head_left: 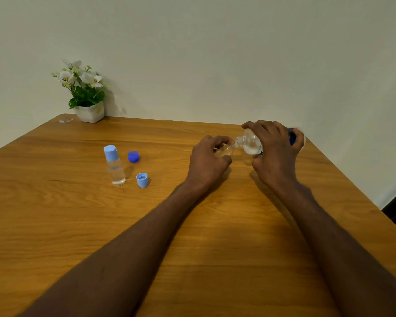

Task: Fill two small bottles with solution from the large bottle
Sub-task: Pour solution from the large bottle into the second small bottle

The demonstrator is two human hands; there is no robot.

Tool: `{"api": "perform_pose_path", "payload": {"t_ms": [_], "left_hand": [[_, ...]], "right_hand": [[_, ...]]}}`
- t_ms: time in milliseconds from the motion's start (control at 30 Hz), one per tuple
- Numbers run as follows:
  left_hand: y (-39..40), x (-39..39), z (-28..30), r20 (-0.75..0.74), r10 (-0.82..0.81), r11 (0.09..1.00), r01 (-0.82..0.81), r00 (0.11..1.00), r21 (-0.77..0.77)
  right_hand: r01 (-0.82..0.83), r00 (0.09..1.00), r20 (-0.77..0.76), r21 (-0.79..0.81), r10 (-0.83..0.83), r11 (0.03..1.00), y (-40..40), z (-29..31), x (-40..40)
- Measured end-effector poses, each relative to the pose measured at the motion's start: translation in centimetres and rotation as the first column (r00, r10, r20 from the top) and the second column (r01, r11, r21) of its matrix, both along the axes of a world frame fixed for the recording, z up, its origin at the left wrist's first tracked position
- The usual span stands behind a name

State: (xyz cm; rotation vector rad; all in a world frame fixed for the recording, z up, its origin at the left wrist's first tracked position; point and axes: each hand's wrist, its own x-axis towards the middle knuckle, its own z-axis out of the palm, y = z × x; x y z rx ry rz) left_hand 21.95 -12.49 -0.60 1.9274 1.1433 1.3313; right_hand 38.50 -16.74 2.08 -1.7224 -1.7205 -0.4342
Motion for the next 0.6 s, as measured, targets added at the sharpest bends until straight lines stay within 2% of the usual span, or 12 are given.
{"api": "perform_pose_path", "payload": {"t_ms": [600], "left_hand": [[-0.2, 0.07, 0.2, -0.002, 0.005, 1.0, -0.005, 1.0, -0.008]], "right_hand": [[0.004, 1.0, -0.016, -0.005, -0.004, 1.0, 0.14, -0.04, -0.02]]}}
